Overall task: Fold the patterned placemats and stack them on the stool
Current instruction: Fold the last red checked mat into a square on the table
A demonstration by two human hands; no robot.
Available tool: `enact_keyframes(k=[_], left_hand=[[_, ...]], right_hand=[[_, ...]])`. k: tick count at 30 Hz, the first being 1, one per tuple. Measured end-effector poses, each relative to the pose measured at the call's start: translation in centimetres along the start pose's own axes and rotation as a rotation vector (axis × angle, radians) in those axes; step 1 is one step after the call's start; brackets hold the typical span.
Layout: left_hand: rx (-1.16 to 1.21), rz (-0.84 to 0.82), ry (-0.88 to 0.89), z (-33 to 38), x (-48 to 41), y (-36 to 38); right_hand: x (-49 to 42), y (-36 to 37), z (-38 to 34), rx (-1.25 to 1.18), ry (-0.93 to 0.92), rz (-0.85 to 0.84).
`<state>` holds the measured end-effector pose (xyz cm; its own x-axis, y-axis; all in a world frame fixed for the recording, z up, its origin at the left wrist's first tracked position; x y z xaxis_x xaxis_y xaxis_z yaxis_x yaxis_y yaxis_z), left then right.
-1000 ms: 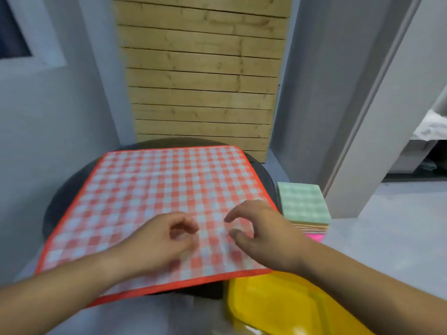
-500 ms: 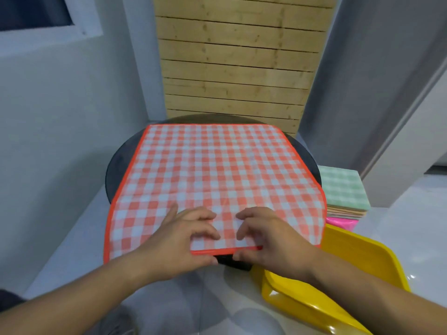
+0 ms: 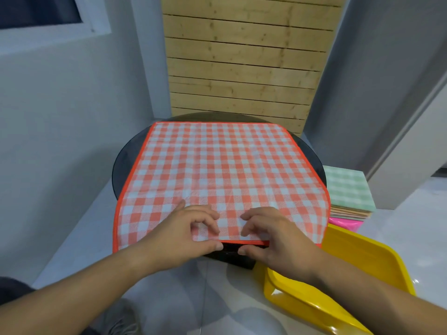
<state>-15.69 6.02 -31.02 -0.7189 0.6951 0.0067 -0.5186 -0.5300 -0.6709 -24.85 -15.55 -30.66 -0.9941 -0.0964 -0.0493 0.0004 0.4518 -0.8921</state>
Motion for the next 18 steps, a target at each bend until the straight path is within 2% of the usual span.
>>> enact_keyframes(k=[7,12,18], left_hand=[[0.13,0.037,-0.081,1.1,0.0,-0.7],[0.19,0.076,-0.07,2.6,-0.2,-2.7],[0.053,0.167,0.003,4.9,-2.5,-7.4]], right_hand=[[0.1,-1.3,0.2,-0.085,-0.011,0.116],[-0.2,-3.5,-0.6,-0.1,-0.039,0.255],[-2.6,-7.5,-1.7,0.034,-0.017,0.409]])
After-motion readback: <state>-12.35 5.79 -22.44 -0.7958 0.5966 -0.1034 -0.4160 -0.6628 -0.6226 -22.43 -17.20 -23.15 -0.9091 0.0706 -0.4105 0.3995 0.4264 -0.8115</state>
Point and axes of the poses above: each hand's wrist, its own x-axis away from the middle knuckle, its own y-axis out of the palm, z = x × y, the point moved 2 cm from there along -x, towards the middle knuckle, and after that the axes turned 1 degree about -z, right-handed, at the moved point
